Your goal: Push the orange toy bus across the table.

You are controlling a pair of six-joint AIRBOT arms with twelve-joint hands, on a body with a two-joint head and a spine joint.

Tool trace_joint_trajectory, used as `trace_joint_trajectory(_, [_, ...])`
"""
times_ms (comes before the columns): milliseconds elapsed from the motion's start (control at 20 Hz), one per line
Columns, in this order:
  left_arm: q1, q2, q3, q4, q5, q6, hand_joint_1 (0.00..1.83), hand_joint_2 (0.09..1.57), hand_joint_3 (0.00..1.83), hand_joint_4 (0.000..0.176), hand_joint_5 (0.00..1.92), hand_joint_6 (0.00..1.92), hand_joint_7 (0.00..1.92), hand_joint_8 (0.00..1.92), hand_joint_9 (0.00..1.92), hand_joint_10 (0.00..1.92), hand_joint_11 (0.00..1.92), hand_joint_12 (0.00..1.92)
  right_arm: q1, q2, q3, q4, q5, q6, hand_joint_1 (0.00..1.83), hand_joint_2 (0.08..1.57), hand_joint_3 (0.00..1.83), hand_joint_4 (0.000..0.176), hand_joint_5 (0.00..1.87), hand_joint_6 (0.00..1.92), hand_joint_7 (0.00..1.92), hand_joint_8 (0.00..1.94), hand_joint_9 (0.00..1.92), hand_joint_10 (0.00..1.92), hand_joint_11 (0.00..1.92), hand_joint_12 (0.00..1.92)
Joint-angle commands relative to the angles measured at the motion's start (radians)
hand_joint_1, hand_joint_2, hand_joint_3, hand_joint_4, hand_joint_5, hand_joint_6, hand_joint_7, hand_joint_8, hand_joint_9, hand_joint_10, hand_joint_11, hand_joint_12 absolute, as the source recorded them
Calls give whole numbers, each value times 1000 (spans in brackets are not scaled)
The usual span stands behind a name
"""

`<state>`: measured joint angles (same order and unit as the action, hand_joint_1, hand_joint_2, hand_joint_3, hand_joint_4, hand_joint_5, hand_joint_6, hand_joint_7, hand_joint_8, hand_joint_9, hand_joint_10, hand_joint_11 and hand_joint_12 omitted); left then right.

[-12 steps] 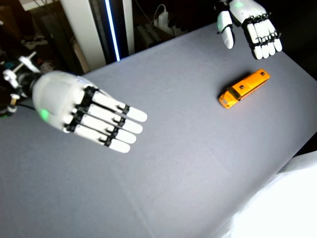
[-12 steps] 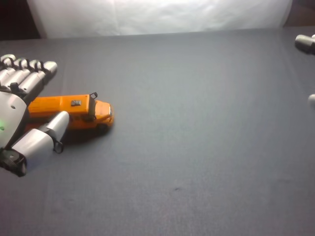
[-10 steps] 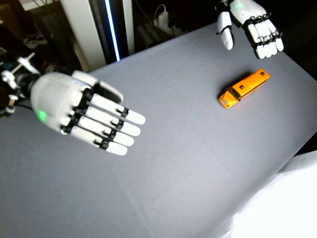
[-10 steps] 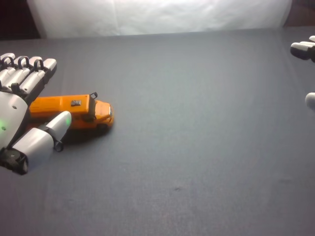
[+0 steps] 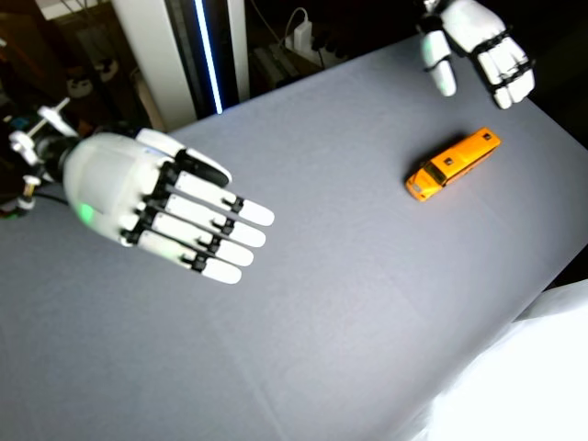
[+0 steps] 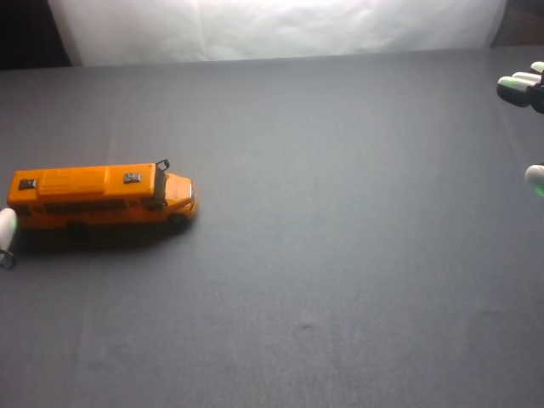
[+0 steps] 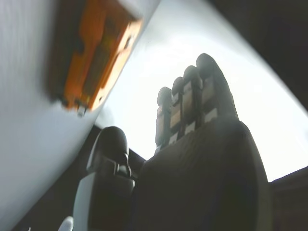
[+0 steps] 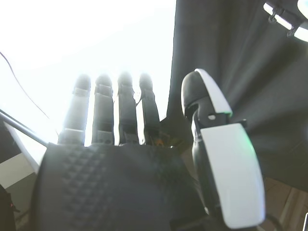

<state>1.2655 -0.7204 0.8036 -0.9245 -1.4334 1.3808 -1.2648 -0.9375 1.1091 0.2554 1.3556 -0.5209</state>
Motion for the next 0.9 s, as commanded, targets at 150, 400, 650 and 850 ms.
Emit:
trace_joint_trajectory(150, [5, 1, 21, -16, -110, 0, 211, 1463, 0, 25, 200, 1, 156, 1, 67, 3, 10, 55, 9, -1, 5, 11, 126, 10, 707, 1333, 0, 0, 345, 4, 295, 6, 152, 2, 2, 130])
trace_joint_trajectory(400, [5, -47, 84, -30, 9, -42, 185, 1432, 1, 17, 248, 2, 206, 2, 141, 6, 104, 89, 9, -7, 5, 7, 123, 15, 757, 1321, 0, 14, 378, 6, 325, 5, 187, 7, 33, 135])
trace_joint_trajectory(650, [5, -63, 110, -40, 59, -57, 151, 1430, 0, 0, 248, 1, 237, 3, 156, 2, 90, 88, 9, -12, 5, 4, 122, 18, 741, 1338, 4, 7, 387, 3, 333, 2, 178, 0, 12, 126])
trace_joint_trajectory(850, [4, -70, 119, -47, 71, -61, 199, 1456, 4, 0, 247, 0, 220, 0, 133, 0, 41, 58, 9, -14, 5, 2, 121, 20, 716, 1337, 1, 0, 402, 5, 361, 9, 196, 10, 40, 130])
